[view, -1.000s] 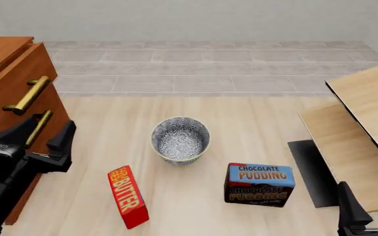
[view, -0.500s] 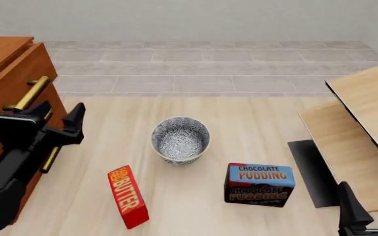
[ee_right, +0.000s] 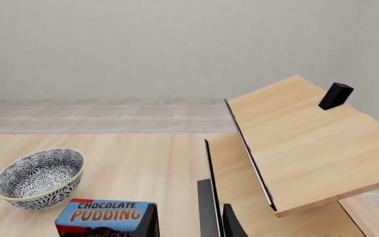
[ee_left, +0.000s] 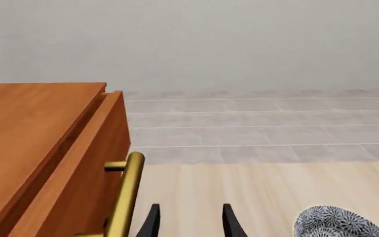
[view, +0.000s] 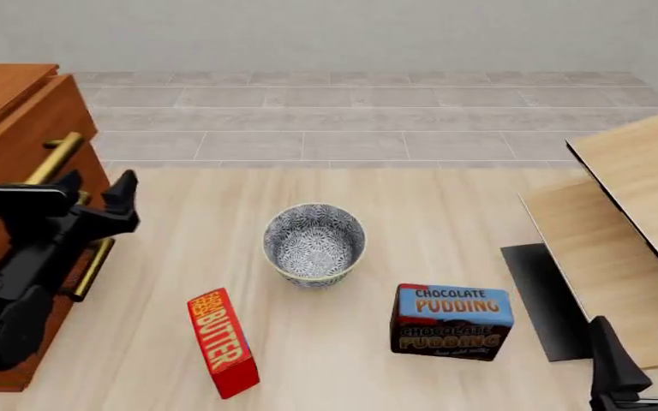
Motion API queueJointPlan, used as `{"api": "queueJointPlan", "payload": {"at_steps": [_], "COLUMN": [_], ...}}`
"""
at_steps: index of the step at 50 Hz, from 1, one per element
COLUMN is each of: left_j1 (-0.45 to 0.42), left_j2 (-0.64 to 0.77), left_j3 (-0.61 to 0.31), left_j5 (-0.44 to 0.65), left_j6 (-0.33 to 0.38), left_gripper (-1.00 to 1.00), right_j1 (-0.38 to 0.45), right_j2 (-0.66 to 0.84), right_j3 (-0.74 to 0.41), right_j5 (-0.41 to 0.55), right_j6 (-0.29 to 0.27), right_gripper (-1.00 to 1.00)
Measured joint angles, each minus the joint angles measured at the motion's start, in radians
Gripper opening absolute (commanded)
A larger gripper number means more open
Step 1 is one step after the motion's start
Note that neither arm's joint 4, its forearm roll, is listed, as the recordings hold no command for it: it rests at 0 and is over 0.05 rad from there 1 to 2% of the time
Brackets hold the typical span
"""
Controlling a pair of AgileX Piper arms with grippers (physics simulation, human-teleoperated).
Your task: Close the top drawer of the cabinet and put the bowl on top of it.
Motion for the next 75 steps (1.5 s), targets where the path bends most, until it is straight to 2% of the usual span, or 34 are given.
{"api": "queueJointPlan", "payload": {"at_steps": [37, 55, 64, 75], "left_j1": [0.147, 0.176, 0.168, 0.146], "left_j2": [0.041, 0.025, -0.051, -0.276], "left_j3": [0.002, 0.015, 0.053, 0.123], "left_j5": [-0.052, -0.046, -0.006, 0.100], "left_j6": [0.012, 0.003, 0.004, 0.027], "left_gripper": [1.00, 1.00, 1.00, 1.00], "right_j1": [0.001, 0.003, 0.004, 0.007], "right_j2": [0.011, 0.015, 0.012, 0.003], "right_j3": [0.000, -0.001, -0.001, -0.001], "right_j5": [-0.005, -0.009, -0.007, -0.003], "right_j6": [0.003, 0.005, 0.005, 0.007], "right_gripper": [1.00, 1.00, 1.00, 1.00]}}
